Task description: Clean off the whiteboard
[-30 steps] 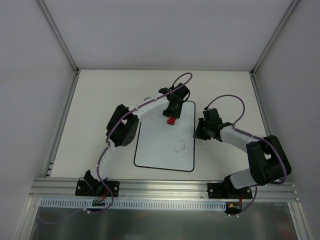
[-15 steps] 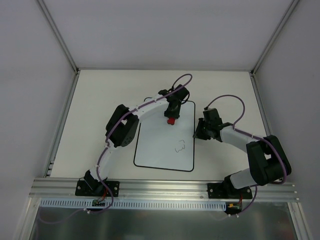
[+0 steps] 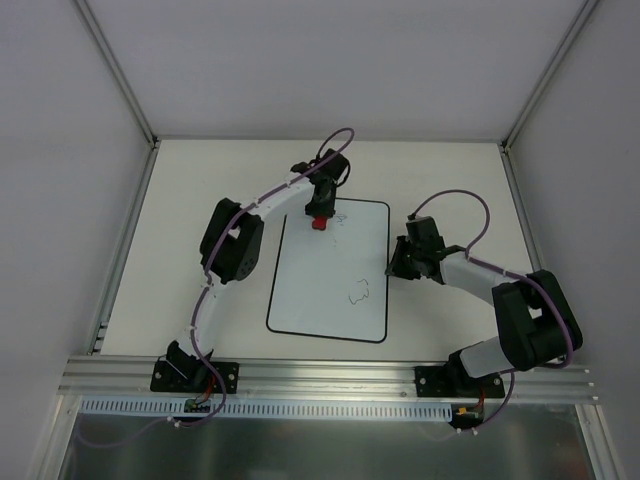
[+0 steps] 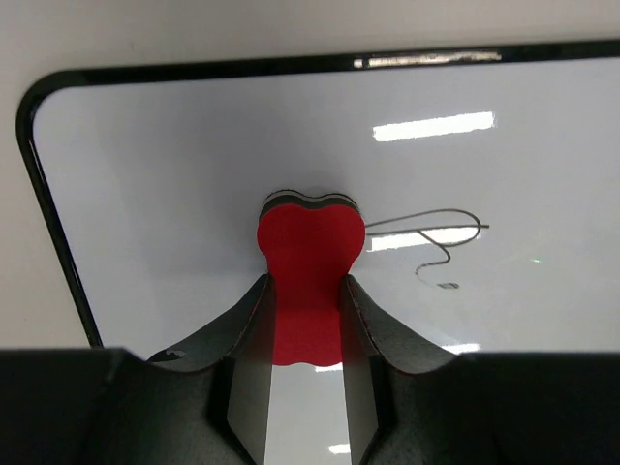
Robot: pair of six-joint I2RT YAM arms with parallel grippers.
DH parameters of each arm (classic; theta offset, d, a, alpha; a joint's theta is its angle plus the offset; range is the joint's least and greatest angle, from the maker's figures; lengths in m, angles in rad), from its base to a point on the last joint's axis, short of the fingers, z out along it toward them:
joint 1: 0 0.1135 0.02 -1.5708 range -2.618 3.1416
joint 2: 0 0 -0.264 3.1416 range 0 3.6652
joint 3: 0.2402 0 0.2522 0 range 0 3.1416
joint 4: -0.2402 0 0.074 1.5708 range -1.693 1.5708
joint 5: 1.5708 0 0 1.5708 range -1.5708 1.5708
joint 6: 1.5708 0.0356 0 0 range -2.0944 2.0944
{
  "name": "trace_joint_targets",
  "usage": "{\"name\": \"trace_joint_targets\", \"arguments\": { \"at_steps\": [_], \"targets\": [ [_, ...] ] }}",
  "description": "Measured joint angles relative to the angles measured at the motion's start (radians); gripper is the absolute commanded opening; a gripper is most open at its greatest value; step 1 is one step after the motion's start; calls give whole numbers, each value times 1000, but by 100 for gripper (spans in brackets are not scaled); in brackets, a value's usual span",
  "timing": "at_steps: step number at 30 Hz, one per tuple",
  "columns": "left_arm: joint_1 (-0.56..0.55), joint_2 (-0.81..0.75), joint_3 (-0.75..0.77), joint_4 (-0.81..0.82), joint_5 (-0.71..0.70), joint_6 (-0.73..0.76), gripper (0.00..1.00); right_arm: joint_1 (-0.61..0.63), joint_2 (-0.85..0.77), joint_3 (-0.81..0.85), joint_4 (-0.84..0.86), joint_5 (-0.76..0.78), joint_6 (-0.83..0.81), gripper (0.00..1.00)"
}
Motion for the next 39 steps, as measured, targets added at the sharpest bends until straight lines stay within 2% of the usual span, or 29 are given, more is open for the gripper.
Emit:
{"name": "trace_joint_targets", "arguments": {
  "at_steps": [6, 16, 27, 33, 39],
  "targets": [
    [8, 57, 91, -5, -7, 76, 0, 0, 4, 0, 8, -6, 0, 13],
    [-11, 114, 186, -10, 71, 163, 0, 0, 6, 0, 9, -7, -5, 13],
    [-158, 111, 165, 9, 104, 165, 0, 0, 13, 9, 1, -8, -6, 13],
    [-70, 57, 82, 21, 108, 75, 0, 0, 23, 12, 18, -19, -6, 13],
    [57, 50, 85, -2, 77, 66, 0, 0, 26, 12, 26, -23, -6, 13]
  ]
}}
